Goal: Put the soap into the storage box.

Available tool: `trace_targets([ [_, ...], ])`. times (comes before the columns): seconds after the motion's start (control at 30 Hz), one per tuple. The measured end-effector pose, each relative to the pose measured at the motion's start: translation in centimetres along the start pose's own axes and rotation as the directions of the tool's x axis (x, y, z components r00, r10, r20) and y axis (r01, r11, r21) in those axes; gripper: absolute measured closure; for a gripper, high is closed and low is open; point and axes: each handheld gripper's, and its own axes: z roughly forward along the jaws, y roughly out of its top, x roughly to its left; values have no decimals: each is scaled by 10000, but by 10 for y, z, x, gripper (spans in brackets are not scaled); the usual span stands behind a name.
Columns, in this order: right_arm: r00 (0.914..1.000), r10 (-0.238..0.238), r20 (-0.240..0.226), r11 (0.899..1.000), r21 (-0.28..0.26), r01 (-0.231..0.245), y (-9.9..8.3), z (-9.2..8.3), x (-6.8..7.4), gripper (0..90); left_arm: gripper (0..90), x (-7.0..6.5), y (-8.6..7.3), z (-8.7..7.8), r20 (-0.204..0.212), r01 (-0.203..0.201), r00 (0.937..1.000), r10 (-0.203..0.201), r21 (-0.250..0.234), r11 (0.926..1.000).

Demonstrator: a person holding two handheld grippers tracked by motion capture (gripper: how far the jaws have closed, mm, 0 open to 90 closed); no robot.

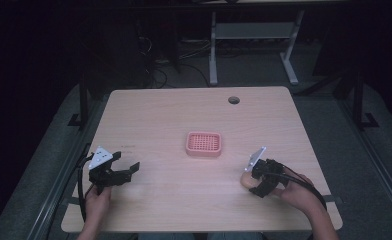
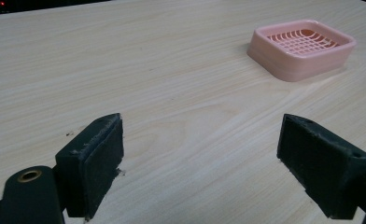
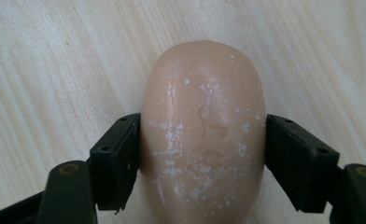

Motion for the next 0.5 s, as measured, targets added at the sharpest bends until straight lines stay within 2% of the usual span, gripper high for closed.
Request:
trace_targets([
  [0.33,9998,-201,-58,9996,183,202,4,2,-1,308,143,0,0,0,10,-3,10000,3,-3,10000],
  [0.5,9995,-5,-327,9998,221,13,5,2,-3,312,142,0,0,0,4,-11,10000,11,-16,10000],
])
